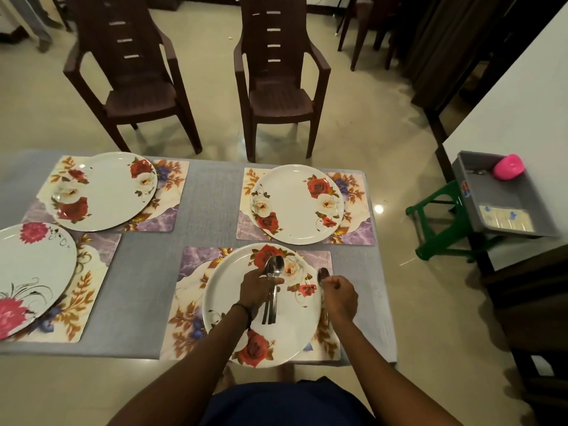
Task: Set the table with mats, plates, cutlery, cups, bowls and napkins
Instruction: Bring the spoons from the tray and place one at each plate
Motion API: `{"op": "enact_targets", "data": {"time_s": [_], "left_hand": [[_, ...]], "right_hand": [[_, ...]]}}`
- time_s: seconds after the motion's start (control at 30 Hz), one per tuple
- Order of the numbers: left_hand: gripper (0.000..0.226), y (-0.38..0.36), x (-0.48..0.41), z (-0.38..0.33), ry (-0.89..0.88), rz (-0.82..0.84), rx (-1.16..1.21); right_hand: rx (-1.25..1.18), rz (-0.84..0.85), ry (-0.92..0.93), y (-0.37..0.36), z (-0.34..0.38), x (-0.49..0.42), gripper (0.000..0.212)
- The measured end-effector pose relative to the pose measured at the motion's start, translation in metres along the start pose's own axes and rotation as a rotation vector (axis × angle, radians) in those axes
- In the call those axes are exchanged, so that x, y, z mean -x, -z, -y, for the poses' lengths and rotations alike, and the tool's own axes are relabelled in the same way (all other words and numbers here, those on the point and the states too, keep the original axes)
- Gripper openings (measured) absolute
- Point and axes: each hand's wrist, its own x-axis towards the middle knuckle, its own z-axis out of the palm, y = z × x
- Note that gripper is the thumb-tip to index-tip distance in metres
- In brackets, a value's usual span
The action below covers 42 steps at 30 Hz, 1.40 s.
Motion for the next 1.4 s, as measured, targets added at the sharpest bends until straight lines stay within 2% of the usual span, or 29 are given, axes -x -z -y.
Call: {"op": "enact_targets", "data": {"time_s": [0.07,0.13,0.2,0.3,0.5,0.67,0.77,0.93,1.1,1.23,1.4], "left_hand": [[0.026,0.003,0.002,-0.001,0.003,-0.025,0.005],[0.020,0.010,0.004,-0.001,-0.006,-0.054,0.005],[0.015,0.023,0.009,-0.002,-0.023,-0.089,0.020],[0.013,0.051,0.021,0.002,-0.006,-0.165,0.070],[0.020,0.123,0.043,0.044,-0.031,-0.333,0.005],[0.005,0.182,0.077,0.059,-0.014,-0.432,0.122],[0.006,0.225,0.093,0.068,-0.010,-0.442,0.212],[0.002,0.303,0.122,0.090,-0.023,-0.447,0.269],[0.012,0.374,0.132,0.114,-0.035,-0.415,0.274],[0.009,0.404,0.138,0.128,-0.001,-0.417,0.321],[0.012,0.441,0.120,0.122,-0.003,-0.341,0.382]], "right_hand": [[-0.117,0.197,0.033,-0.015,0.019,0.009,0.013],[-0.246,0.480,-0.012,-0.030,0.039,0.023,0.008],[-0.302,0.666,-0.039,-0.046,0.054,0.037,0.017],[-0.305,0.772,-0.040,-0.068,0.061,0.056,0.025],[-0.178,0.922,0.012,-0.122,0.068,0.107,0.029],[-0.075,0.966,0.136,-0.157,0.082,0.165,0.016],[-0.052,0.969,0.183,-0.185,0.091,0.197,0.015],[-0.088,0.976,0.134,-0.234,0.103,0.268,0.014],[-0.096,0.955,0.137,-0.284,0.112,0.324,0.012],[-0.119,0.891,0.075,-0.305,0.117,0.342,0.012],[-0.118,0.697,0.050,-0.336,0.146,0.326,0.011]]}}
